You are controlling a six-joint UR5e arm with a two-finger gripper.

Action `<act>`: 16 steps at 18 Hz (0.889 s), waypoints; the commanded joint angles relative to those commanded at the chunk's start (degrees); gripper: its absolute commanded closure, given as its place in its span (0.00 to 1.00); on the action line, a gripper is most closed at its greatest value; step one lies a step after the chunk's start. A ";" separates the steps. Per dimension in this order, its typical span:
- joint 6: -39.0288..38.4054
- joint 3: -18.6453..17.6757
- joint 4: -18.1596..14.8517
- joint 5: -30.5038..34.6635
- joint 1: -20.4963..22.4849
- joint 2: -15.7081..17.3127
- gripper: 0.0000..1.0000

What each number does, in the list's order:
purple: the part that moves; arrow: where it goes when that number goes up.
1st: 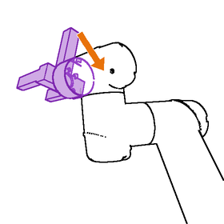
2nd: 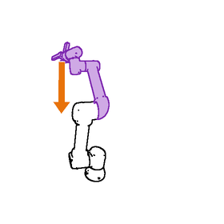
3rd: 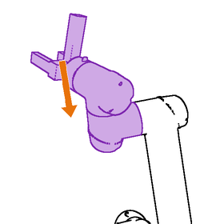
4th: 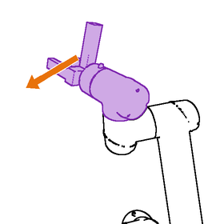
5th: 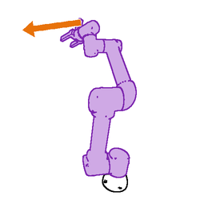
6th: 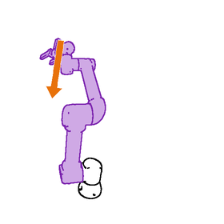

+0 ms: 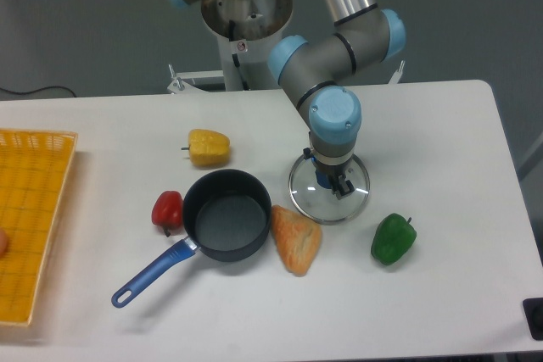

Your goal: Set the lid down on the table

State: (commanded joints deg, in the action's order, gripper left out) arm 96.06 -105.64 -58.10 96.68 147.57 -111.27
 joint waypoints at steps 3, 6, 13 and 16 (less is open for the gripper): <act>0.00 0.00 0.09 0.00 0.00 0.00 0.39; 0.00 -0.09 0.52 0.09 -0.09 -0.09 0.39; 0.00 -0.09 0.79 0.09 -0.44 -0.53 0.37; 0.00 -0.09 0.79 0.44 -0.44 -0.53 0.36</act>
State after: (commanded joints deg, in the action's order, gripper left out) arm 96.06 -105.73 -57.30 97.12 147.13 -111.80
